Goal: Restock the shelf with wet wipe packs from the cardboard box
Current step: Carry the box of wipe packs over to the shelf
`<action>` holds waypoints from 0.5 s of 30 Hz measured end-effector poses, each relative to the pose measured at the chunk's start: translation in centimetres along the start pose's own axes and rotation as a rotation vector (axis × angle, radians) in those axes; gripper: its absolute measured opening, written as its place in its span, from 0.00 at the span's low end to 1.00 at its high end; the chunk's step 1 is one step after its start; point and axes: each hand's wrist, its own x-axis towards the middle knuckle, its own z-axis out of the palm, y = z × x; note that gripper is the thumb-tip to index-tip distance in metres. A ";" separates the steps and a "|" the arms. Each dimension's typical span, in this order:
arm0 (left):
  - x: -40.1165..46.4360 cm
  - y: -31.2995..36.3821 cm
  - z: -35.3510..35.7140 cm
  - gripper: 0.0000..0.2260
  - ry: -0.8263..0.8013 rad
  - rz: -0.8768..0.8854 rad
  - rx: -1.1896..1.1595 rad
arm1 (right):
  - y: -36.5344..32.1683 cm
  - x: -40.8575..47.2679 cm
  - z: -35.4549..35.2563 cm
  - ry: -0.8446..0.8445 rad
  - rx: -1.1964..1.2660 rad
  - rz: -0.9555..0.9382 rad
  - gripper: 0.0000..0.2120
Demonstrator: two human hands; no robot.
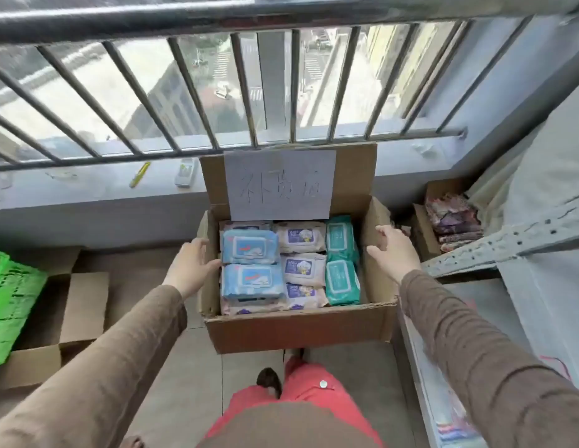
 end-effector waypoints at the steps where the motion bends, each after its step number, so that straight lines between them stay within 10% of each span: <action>1: 0.5 0.1 0.3 0.29 0.004 -0.022 -0.018 | 0.5 1.0 0.0 -0.017 -0.005 0.039 0.28; 10: 5.7 -2.4 2.7 0.38 -0.092 -0.381 -0.080 | 4.8 7.1 1.6 -0.177 0.074 0.372 0.33; 15: 8.3 -3.3 4.6 0.15 -0.108 -0.389 -0.160 | 6.8 9.2 3.5 -0.276 0.061 0.439 0.35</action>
